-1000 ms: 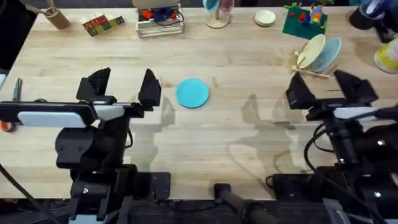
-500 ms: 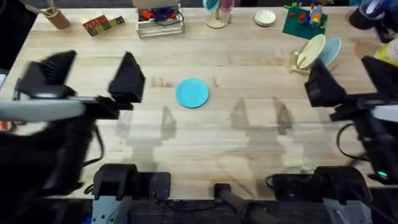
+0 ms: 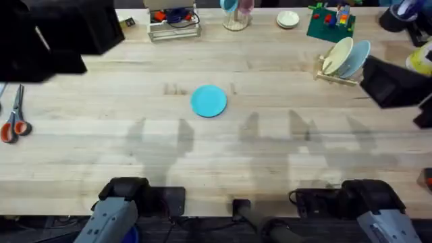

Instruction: Pick up the plates from the table one by one and place each into a slot on the dish rack.

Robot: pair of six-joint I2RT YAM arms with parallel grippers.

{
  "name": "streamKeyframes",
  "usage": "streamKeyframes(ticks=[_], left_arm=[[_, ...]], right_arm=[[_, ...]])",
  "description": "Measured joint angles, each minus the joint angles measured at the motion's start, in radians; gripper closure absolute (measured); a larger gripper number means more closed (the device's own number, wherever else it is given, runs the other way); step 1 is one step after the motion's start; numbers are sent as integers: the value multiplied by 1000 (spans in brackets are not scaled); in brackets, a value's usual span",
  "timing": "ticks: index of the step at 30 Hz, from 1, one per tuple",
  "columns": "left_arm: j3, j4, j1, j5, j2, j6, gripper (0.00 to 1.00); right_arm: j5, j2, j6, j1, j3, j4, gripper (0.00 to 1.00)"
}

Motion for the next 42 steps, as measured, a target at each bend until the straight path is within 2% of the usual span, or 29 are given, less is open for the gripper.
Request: streamKeyframes(ticks=[7,15,20,28,29,30,34,35,42], left_arm=[[201,-181,0,28,220,-17,8],[244,-277,0,112,382,-21,8],[244,-298,0,126,428,-21,8],[244,-326,0,136,436,-22,14],[244,-331,0,136,436,-24,78],[244,-334,0,138,436,-28,199],[244,-338,0,148,436,-28,842],[244,-338,0,156,436,-26,928],[244,-343,0,233,436,-28,959]], right_arm=[[-1,301,-30,0,282,-258,9],[-7,584,-41,0,531,-469,10],[-8,664,-42,0,594,-507,9],[-8,680,-44,0,596,-503,9],[-8,681,-44,0,596,-503,9],[-7,681,-44,0,596,-503,9],[-7,681,-44,0,596,-503,9],[-8,680,-44,0,596,-503,7],[-8,680,-44,0,597,-503,8]])
